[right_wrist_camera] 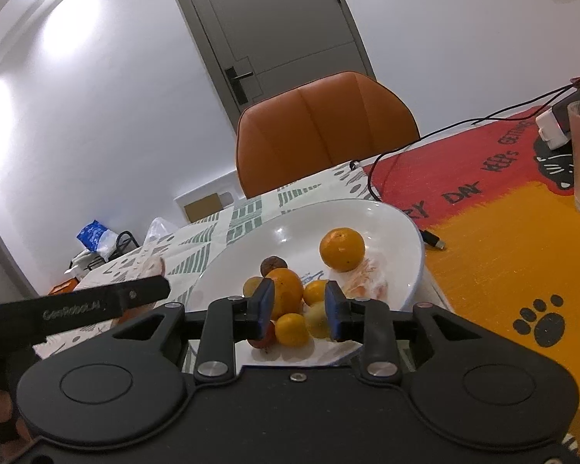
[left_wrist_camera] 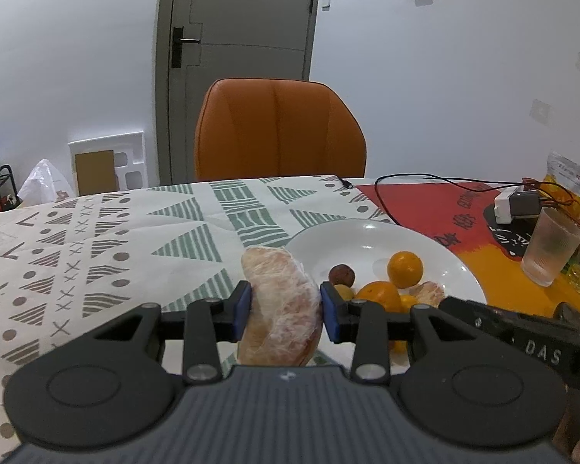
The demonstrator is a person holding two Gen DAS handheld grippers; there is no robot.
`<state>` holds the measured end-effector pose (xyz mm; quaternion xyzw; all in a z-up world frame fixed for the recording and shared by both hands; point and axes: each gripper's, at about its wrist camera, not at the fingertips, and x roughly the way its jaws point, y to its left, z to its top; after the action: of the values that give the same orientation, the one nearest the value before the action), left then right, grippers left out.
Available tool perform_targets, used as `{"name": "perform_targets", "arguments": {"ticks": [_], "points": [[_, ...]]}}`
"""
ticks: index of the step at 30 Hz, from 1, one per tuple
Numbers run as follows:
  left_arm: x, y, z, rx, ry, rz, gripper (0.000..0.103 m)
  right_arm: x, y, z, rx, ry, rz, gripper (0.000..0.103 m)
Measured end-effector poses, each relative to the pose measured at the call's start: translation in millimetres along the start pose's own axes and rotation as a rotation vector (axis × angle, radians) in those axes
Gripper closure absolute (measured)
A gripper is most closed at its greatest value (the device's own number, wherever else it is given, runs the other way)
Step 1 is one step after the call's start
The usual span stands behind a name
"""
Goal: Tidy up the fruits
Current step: 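Carry the pomelo segment and yellow-green fruit into the white bowl and open both grippers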
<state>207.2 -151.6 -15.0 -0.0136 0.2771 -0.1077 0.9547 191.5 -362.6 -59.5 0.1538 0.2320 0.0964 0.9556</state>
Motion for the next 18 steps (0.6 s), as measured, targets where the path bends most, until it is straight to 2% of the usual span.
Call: {"name": "perform_targets", "arguments": {"ticks": [15, 18], "points": [[16, -19, 14, 0.013, -0.005, -0.034, 0.065, -19, -27, -3, 0.046, -0.004, -0.043, 0.072], [13, -23, 16, 0.02, -0.031, -0.029, 0.061, -21, -27, -3, 0.047, -0.006, -0.037, 0.072]]}}
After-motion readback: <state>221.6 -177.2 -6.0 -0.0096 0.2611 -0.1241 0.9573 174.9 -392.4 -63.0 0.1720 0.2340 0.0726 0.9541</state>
